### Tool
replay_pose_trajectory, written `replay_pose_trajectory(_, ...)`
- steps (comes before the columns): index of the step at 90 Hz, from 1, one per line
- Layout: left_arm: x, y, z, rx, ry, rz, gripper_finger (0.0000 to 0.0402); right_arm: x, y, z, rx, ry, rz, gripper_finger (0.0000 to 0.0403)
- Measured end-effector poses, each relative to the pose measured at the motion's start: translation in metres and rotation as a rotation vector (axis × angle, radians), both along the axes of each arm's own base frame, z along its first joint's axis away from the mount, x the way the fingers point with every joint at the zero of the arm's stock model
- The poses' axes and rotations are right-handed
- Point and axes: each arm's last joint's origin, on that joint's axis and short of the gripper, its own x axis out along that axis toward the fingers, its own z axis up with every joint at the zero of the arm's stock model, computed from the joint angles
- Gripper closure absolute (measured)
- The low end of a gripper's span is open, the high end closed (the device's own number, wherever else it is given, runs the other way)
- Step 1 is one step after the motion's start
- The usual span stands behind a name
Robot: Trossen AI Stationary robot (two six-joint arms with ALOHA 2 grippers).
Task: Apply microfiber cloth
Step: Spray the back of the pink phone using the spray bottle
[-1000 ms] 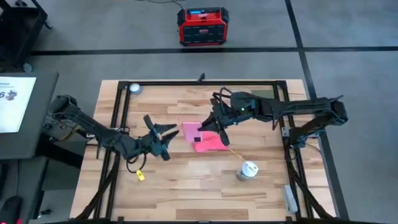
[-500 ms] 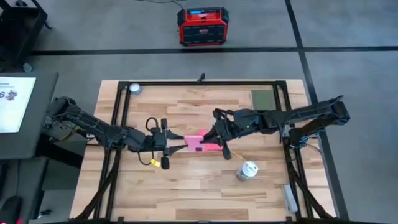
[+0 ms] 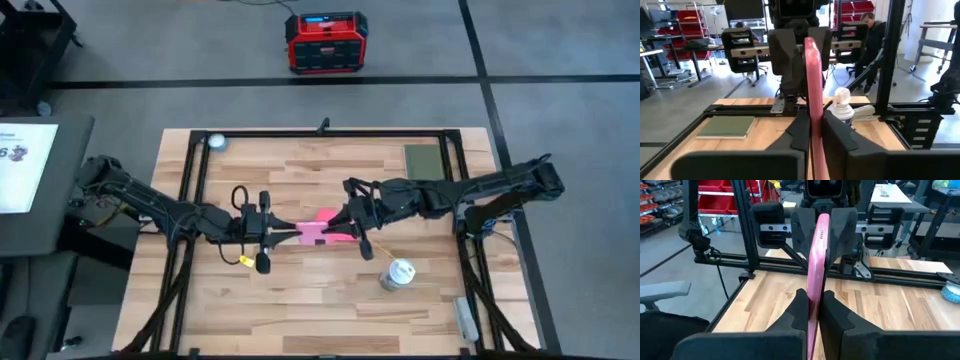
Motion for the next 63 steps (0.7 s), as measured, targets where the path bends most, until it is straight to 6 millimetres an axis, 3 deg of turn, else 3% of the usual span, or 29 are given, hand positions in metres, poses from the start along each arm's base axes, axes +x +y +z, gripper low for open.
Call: replay_pose_trajectory(63, 0.0035, 0.0089, 0.0045, 0.015, -0.043, -0.038, 0.0396, -0.0002, 0.0003, 0.0019, 0.003, -0.016, 0.007, 0.0398)
